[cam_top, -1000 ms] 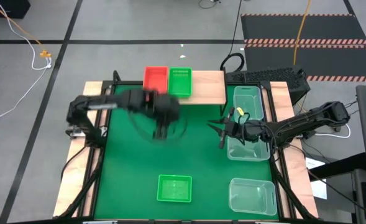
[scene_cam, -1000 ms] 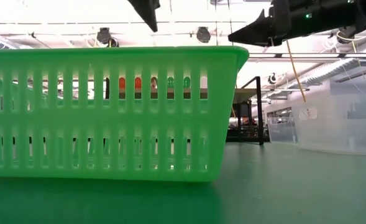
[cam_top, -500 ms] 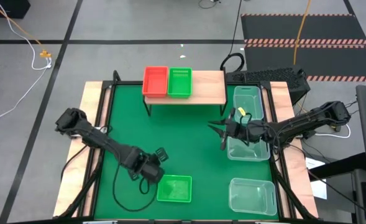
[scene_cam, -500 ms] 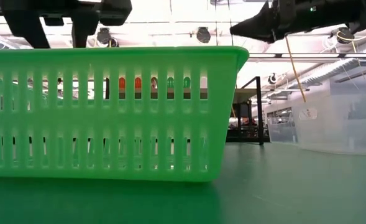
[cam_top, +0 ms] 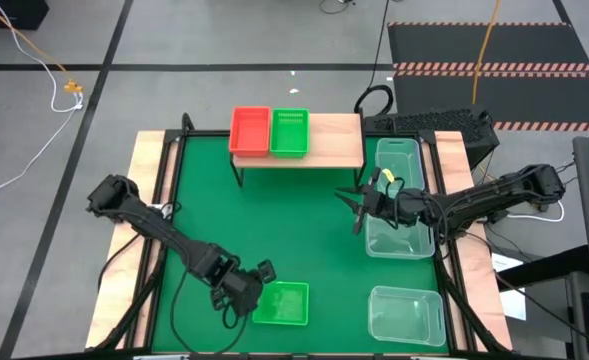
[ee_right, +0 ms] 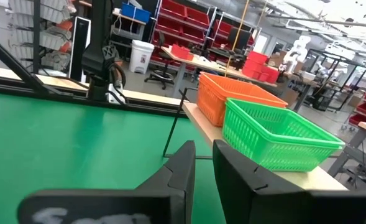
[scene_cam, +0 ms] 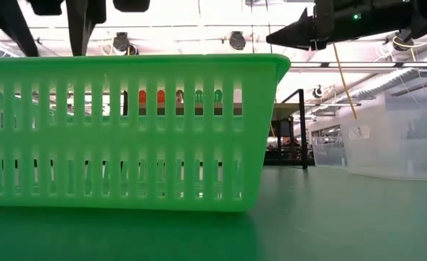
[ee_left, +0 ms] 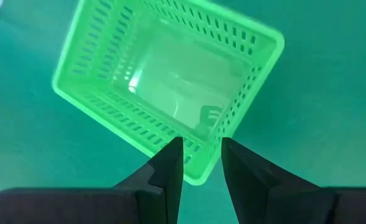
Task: Stack baskets on shelf by color
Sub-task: Stack the green bin on the green bin on the shelf
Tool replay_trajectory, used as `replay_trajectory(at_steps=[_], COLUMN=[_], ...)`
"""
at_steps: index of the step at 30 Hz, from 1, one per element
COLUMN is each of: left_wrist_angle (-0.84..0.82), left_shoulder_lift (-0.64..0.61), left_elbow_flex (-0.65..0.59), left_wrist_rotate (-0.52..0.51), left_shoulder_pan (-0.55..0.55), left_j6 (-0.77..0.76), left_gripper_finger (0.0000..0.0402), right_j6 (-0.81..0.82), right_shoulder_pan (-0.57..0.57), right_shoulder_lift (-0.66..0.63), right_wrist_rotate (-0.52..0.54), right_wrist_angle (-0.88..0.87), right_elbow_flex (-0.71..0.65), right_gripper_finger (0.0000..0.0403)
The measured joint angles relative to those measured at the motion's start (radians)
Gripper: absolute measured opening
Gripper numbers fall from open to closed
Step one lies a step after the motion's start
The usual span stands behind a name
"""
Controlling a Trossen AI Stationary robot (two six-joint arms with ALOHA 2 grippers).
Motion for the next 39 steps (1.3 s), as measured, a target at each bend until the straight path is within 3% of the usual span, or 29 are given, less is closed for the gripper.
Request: replay_trajectory(at_steps=[14,28,39], left_wrist_angle=[0.166,0.286,0.322], left_shoulder_lift=[0.0,0.003,0.102], left_elbow_flex=[-0.155,-0.163,-0.163], left_wrist_rotate=[-0.041,-0.069,-0.069], left_shoulder_pan=[-0.006,-0.01,0.024], left_j6=[0.12,0.196,0.355], left_gripper_finger=[0.0113,0.0113,0.011], right_j6=[0.003,0.005,0.006], right_shoulder_pan=[0.0,0.0,0.0], right_shoulder_lift=[0.0,0.001,0.001], right_wrist_rotate=[-0.002,-0.002,-0.003], right_wrist_angle=[0.001,-0.015,-0.014], right_elbow_flex=[0.0,0.0,0.0], right_gripper_finger=[0.005,0.005,0.005])
